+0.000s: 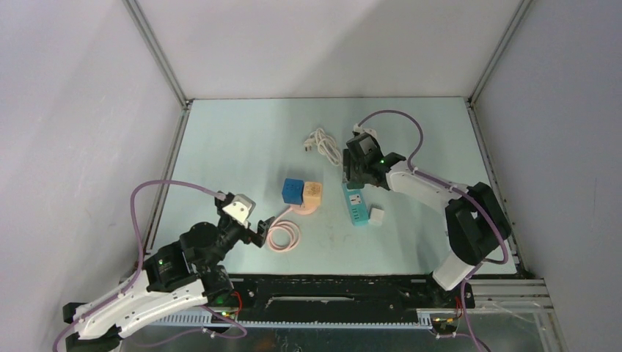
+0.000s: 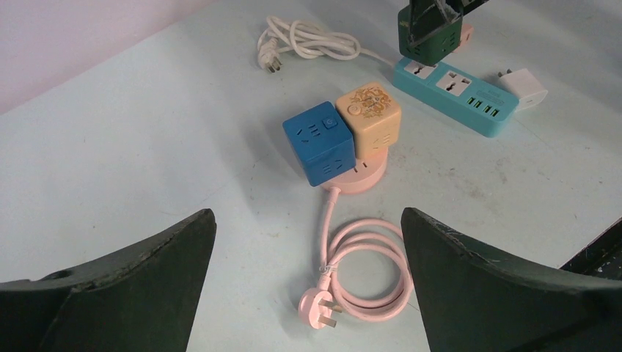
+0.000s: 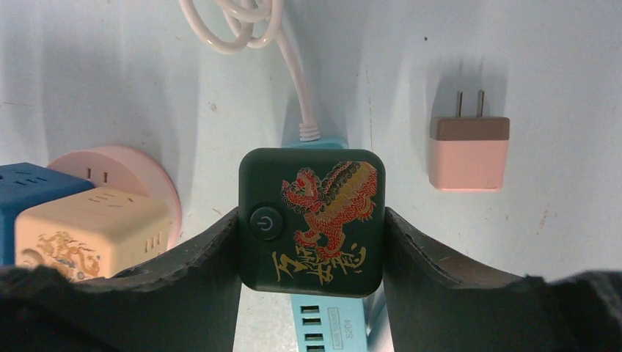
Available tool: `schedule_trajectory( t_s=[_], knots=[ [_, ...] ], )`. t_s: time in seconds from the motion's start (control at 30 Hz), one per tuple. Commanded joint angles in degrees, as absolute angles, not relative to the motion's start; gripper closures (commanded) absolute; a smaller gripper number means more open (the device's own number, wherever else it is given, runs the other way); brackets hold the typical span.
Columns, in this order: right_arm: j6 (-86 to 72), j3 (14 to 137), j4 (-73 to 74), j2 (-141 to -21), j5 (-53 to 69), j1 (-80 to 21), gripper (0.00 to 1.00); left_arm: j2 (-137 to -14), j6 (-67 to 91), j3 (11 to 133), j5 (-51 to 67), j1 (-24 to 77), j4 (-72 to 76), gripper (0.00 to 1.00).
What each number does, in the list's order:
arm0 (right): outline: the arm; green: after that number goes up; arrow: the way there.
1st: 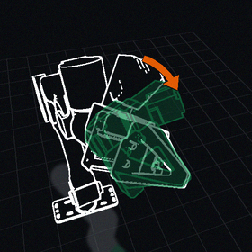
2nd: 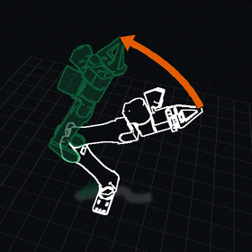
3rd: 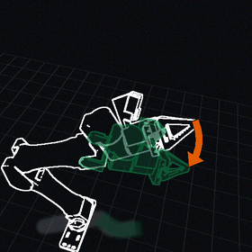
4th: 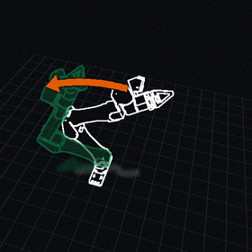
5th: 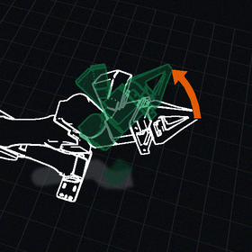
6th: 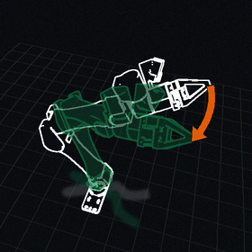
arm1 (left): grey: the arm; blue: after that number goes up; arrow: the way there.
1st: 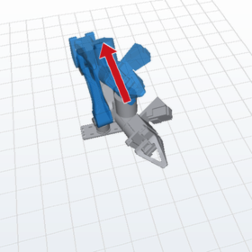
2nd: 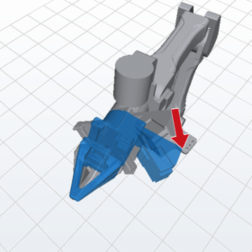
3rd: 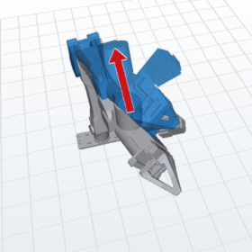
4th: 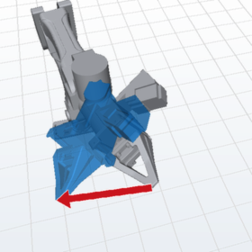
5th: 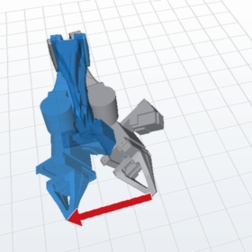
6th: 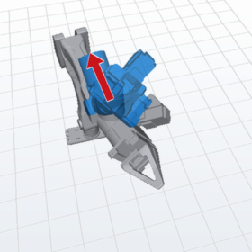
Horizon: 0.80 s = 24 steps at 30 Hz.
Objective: Insert the plug
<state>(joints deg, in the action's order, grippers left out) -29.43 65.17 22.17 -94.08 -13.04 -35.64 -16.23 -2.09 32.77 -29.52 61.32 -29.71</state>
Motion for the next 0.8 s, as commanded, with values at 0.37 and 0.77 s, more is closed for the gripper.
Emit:
schedule_trajectory(
  t_s=[0.37,0.77],
  knots=[
    [-29.7,66.5,21.4,-98.2,-11.4,-35.7,1.00,-17.6,-3.9,31.9,-28.1,60.7,-27.9,0.00],
    [-32.4,63.3,22.6,-100.7,-16.3,-37.8,1.00,-17.4,-4.0,31.9,-27.8,60.6,-28.0,0.00]
  ],
)
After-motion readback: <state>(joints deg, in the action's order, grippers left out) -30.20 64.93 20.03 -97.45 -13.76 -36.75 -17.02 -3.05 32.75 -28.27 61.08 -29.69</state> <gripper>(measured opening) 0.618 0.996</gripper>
